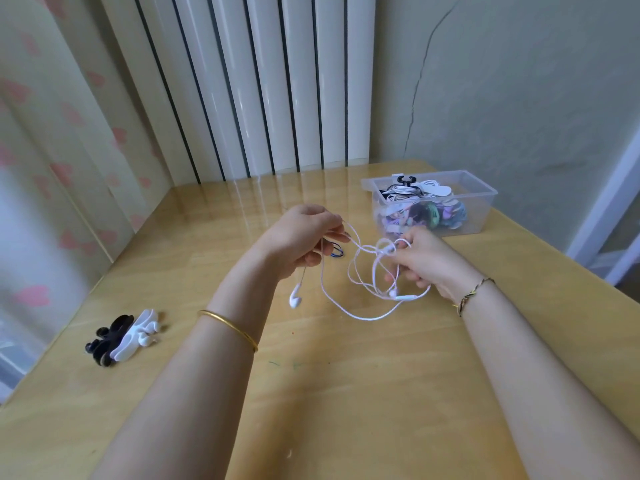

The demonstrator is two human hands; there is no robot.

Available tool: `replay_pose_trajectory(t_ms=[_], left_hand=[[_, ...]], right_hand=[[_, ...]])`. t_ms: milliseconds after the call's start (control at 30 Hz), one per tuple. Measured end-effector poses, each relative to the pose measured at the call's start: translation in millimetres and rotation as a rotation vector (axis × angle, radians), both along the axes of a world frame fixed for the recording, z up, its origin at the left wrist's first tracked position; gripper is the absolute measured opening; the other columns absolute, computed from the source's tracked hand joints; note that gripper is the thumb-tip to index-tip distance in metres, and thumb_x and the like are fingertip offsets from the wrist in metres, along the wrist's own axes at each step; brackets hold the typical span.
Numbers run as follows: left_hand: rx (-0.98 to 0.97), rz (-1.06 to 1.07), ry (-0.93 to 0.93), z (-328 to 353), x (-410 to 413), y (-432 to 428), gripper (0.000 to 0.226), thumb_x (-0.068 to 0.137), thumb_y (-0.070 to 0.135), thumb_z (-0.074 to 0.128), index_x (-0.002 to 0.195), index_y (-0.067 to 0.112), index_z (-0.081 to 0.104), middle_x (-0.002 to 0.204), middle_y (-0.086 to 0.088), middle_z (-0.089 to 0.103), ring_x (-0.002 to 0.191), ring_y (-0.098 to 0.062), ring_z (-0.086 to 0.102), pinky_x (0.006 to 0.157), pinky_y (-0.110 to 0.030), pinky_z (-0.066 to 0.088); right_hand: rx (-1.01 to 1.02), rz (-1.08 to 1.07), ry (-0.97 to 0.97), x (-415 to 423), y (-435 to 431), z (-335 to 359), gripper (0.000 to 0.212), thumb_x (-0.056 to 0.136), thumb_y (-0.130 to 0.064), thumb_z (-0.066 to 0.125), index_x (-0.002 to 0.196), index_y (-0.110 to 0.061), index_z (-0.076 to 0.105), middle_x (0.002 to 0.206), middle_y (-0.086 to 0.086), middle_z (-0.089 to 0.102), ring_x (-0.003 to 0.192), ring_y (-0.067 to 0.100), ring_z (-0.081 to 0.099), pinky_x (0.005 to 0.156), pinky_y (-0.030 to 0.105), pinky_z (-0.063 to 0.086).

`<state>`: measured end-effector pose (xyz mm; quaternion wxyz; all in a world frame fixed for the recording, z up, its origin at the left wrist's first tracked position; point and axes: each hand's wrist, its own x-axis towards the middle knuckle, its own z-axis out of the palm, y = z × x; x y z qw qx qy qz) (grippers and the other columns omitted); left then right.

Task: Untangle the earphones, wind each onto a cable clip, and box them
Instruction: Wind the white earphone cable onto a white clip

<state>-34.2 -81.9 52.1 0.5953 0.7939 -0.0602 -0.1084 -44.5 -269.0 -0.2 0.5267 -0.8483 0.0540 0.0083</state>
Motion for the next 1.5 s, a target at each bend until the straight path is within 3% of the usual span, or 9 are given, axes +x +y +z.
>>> replay_pose_trajectory(t_ms=[167, 400, 500, 633, 767, 967, 1167, 1300, 1500], left_hand=[[-0.053, -0.004, 0.029, -0.2, -1.4, -1.3, 0.022, 0.097, 0.014, 0.045, 0.076, 0.013, 0.054, 0.078, -0.008, 0.068, 0.036, -0.009, 0.039, 0.045, -0.02, 0.022], [-0.075, 0.063, 0.021, -5.7, 2.1, -2.2, 0.02, 0.098, 0.012, 0.042, 0.08, 0.011, 0.05, 0.064, -0.006, 0.067, 0.031, -0.009, 0.027, 0.04, -0.013, 0.02], [-0.007, 0.053, 0.012, -11.2, 4.3, -2.7, 0.018, 0.096, 0.011, 0.043, 0.08, 0.011, 0.05, 0.062, -0.005, 0.067, 0.032, -0.01, 0.024, 0.038, -0.012, 0.018], [0.249, -0.045, -0.039, -16.8, 1.3, -1.6, 0.014, 0.099, 0.023, 0.045, 0.091, 0.013, 0.05, 0.085, -0.007, 0.071, 0.034, -0.011, 0.038, 0.038, -0.017, 0.029], [0.157, -0.155, -0.01, -22.5, -0.2, -3.8, 0.042, 0.092, 0.035, 0.06, 0.129, 0.022, 0.044, 0.116, -0.01, 0.062, 0.073, -0.02, 0.072, 0.078, -0.031, 0.054], [0.101, -0.17, -0.084, -20.1, 4.3, -1.2, 0.003, 0.092, 0.011, 0.06, 0.089, 0.011, 0.061, 0.082, -0.005, 0.064, 0.065, -0.011, 0.062, 0.071, -0.028, 0.056], [0.121, -0.033, -0.081, -18.5, 8.5, -0.4, 0.016, 0.091, 0.013, 0.058, 0.075, 0.014, 0.054, 0.07, 0.0, 0.057, 0.055, -0.01, 0.049, 0.052, -0.019, 0.05], [0.042, -0.064, -0.056, -20.2, 8.0, -0.5, 0.01, 0.091, 0.012, 0.057, 0.098, 0.019, 0.054, 0.068, 0.0, 0.054, 0.054, -0.014, 0.044, 0.052, -0.023, 0.041], [0.191, -0.277, -0.074, -18.2, 1.8, -7.2, 0.022, 0.095, 0.005, 0.048, 0.105, 0.015, 0.065, 0.08, 0.0, 0.052, 0.063, -0.012, 0.05, 0.057, -0.022, 0.045]], right_hand=[[-0.129, 0.079, -0.002, -3.5, 1.1, -2.0, 0.009, 0.082, -0.012, 0.06, 0.087, -0.007, 0.055, 0.06, 0.002, 0.052, 0.048, 0.014, 0.043, 0.042, 0.021, 0.033], [-0.145, -0.038, -0.308, 1.8, 2.1, -3.4, 0.018, 0.085, -0.014, 0.064, 0.102, -0.019, 0.061, 0.106, 0.004, 0.06, 0.095, 0.019, 0.057, 0.08, 0.03, 0.045], [-0.295, -0.11, -0.438, 0.2, 7.0, -1.6, 0.014, 0.088, -0.011, 0.057, 0.092, -0.016, 0.069, 0.085, 0.0, 0.053, 0.084, 0.021, 0.054, 0.077, 0.031, 0.042], [-0.096, -0.076, -0.417, -3.7, 16.2, 1.9, 0.023, 0.089, -0.006, 0.05, 0.076, -0.023, 0.06, 0.059, 0.0, 0.053, 0.049, 0.008, 0.051, 0.058, 0.032, 0.046], [-0.055, -0.04, -0.413, -4.3, 23.3, 4.5, 0.017, 0.09, -0.01, 0.059, 0.077, -0.02, 0.058, 0.068, 0.002, 0.062, 0.053, 0.014, 0.058, 0.048, 0.026, 0.049], [-0.102, 0.004, -0.431, -0.7, 23.2, 4.9, 0.005, 0.086, -0.015, 0.067, 0.087, -0.014, 0.072, 0.077, -0.007, 0.065, 0.068, 0.002, 0.056, 0.064, 0.014, 0.043], [-0.361, -0.229, -0.446, 3.3, 12.3, 4.9, 0.011, 0.083, -0.027, 0.071, 0.08, -0.023, 0.06, 0.085, -0.002, 0.05, 0.074, 0.015, 0.05, 0.066, 0.026, 0.038], [0.055, -0.207, -0.357, -0.1, 10.6, 9.7, 0.014, 0.091, -0.017, 0.062, 0.086, -0.004, 0.061, 0.067, 0.005, 0.055, 0.047, 0.013, 0.057, 0.044, 0.02, 0.046], [0.513, -0.142, -0.35, -3.7, 19.1, 11.7, 0.018, 0.095, -0.001, 0.05, 0.088, -0.015, 0.058, 0.089, 0.008, 0.063, 0.065, 0.014, 0.068, 0.062, 0.028, 0.057]])
